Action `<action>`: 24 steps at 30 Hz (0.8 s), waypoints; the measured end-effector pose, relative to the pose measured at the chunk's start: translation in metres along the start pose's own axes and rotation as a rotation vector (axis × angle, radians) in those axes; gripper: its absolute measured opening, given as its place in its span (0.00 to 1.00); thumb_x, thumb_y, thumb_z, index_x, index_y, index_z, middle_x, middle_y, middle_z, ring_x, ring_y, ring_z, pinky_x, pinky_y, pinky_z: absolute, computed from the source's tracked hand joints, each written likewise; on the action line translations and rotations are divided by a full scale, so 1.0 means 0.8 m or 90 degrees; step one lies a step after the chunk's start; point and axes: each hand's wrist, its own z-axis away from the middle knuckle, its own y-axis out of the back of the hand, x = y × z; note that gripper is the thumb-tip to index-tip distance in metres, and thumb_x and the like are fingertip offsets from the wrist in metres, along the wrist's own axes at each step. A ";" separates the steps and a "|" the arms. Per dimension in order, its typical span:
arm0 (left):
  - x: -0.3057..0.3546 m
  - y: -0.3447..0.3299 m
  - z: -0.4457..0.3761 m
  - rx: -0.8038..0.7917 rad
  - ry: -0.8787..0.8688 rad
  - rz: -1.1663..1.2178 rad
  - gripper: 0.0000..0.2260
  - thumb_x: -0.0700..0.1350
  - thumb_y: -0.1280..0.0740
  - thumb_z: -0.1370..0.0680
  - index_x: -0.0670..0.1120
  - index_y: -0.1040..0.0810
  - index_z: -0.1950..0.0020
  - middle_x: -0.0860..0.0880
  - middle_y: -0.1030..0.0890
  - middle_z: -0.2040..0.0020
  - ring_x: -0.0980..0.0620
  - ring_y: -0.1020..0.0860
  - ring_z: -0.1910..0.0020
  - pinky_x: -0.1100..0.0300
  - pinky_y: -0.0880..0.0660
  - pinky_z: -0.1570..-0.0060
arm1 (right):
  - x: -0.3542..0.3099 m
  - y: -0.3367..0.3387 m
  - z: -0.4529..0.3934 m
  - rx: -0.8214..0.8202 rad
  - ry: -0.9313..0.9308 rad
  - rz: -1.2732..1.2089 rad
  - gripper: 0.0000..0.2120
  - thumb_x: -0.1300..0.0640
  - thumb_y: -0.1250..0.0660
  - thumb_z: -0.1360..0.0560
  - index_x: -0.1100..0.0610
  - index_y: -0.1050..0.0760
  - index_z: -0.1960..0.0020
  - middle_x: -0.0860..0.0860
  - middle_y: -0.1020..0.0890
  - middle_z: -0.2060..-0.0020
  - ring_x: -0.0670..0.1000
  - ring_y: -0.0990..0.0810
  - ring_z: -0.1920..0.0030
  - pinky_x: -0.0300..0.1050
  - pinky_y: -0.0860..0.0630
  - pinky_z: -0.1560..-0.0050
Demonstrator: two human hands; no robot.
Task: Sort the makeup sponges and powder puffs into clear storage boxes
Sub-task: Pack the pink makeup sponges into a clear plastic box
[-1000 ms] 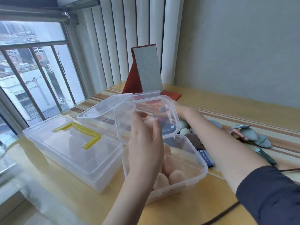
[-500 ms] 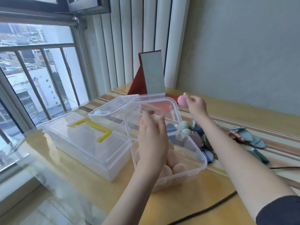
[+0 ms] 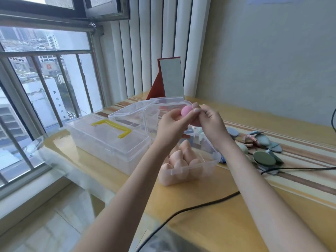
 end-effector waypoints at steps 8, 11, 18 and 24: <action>-0.031 0.011 0.004 0.152 -0.086 -0.064 0.14 0.61 0.33 0.29 0.51 0.21 0.54 0.47 0.17 0.56 0.49 0.20 0.52 0.46 0.21 0.52 | -0.009 0.043 -0.002 -0.185 -0.144 0.096 0.05 0.56 0.37 0.20 0.47 0.32 0.50 0.52 0.25 0.48 0.50 0.22 0.53 0.45 0.23 0.48; -0.031 0.008 0.002 0.153 -0.095 -0.126 0.18 0.65 0.35 0.30 0.52 0.21 0.54 0.48 0.18 0.56 0.49 0.21 0.52 0.43 0.22 0.54 | -0.015 0.050 -0.003 -0.203 -0.149 0.223 0.23 0.32 0.34 0.35 0.45 0.34 0.49 0.46 0.18 0.48 0.46 0.19 0.50 0.46 0.26 0.49; -0.032 0.009 0.001 0.150 -0.093 -0.143 0.21 0.66 0.36 0.30 0.48 0.20 0.55 0.46 0.18 0.56 0.46 0.21 0.52 0.41 0.23 0.53 | -0.011 0.066 -0.003 -0.266 -0.126 0.342 0.12 0.43 0.24 0.34 0.44 0.21 0.54 0.41 0.20 0.59 0.38 0.23 0.61 0.40 0.30 0.59; -0.034 0.007 -0.001 0.125 -0.086 -0.158 0.23 0.64 0.36 0.29 0.44 0.20 0.55 0.44 0.17 0.56 0.45 0.20 0.51 0.43 0.24 0.49 | -0.018 0.060 -0.001 -0.317 -0.165 0.415 0.09 0.57 0.27 0.30 0.47 0.21 0.51 0.45 0.18 0.57 0.45 0.20 0.54 0.46 0.22 0.52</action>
